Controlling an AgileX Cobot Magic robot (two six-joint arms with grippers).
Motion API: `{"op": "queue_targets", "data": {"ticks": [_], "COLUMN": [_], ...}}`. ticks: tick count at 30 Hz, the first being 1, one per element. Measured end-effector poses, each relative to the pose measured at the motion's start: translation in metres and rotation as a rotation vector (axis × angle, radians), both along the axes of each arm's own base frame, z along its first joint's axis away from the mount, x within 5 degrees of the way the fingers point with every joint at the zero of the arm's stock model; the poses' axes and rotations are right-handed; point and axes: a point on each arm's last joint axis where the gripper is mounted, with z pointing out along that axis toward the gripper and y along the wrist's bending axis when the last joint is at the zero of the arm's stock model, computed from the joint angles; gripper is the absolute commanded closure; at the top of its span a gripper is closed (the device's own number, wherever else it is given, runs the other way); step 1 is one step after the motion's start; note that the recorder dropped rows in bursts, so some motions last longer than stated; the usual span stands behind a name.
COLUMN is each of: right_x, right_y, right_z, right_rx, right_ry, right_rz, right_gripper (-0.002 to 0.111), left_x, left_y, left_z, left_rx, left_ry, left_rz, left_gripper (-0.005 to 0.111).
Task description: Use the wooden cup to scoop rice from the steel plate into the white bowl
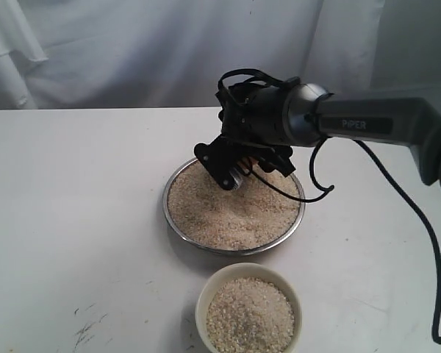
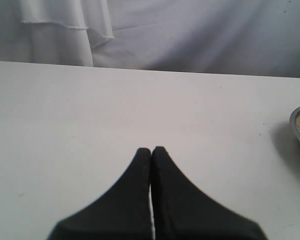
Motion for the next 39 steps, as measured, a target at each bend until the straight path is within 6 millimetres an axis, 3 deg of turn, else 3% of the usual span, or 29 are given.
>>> {"op": "queue_targets", "data": {"ticks": [15,24,32,39], "right_x": [0.004,0.006,0.003,-0.011], "right_y": [-0.002,-0.005,0.000,0.019], "right_z": [0.004,-0.029,-0.034,-0.039], "right_rx": [-0.010,-0.079,-0.087,-0.052], "right_ry": [-0.009,0.043,0.049,0.068], "right_rz": [-0.032,-0.058,-0.045,0.008], "right_gripper": [0.108,0.108,0.108,0.108], "left_x": [0.000,0.000,0.000,0.000], "left_y": [0.000,0.000,0.000,0.000], "left_z": [0.000,0.000,0.000,0.000], "left_rx": [0.000,0.000,0.000,0.000], "left_ry": [0.000,0.000,0.000,0.000], "left_rz": [0.000,0.000,0.000,0.000], "left_gripper": [0.107,0.107,0.107,0.107]}}
